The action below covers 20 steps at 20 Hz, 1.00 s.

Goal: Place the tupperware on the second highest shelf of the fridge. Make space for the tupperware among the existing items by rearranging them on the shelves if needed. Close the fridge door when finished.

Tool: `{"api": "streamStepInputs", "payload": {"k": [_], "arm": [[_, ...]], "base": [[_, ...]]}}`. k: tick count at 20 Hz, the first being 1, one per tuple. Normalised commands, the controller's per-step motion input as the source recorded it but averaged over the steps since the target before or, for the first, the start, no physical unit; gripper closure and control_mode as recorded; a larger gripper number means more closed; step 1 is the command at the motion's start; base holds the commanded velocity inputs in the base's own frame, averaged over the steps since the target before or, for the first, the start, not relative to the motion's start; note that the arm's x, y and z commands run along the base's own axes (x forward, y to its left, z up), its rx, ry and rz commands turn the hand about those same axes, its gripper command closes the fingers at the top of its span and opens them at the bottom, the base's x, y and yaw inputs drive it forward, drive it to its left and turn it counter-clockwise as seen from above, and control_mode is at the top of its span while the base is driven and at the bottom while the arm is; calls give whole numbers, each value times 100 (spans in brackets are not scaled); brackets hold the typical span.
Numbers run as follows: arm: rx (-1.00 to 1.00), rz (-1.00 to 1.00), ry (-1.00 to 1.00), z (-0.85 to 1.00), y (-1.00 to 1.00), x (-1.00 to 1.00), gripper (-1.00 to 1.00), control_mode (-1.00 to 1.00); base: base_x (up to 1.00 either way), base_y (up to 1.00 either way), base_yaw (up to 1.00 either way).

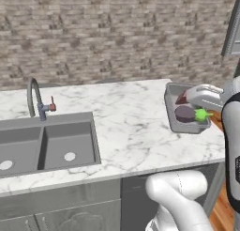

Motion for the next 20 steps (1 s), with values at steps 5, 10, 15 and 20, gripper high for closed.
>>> {"api": "streamStepInputs", "payload": {"k": [5, 10, 15, 20], "arm": [[-1, -2, 5, 0, 1, 34, 100, -100], [0, 0, 0, 0, 0, 1, 100, 100], [0, 0, 0, 0, 0, 0, 100, 100], [0, 0, 0, 0, 0, 0, 100, 100]], "base": [[0, 0, 0], [-14, -1, 0], [-66, -35, -15], [-16, -84, -42]]}}
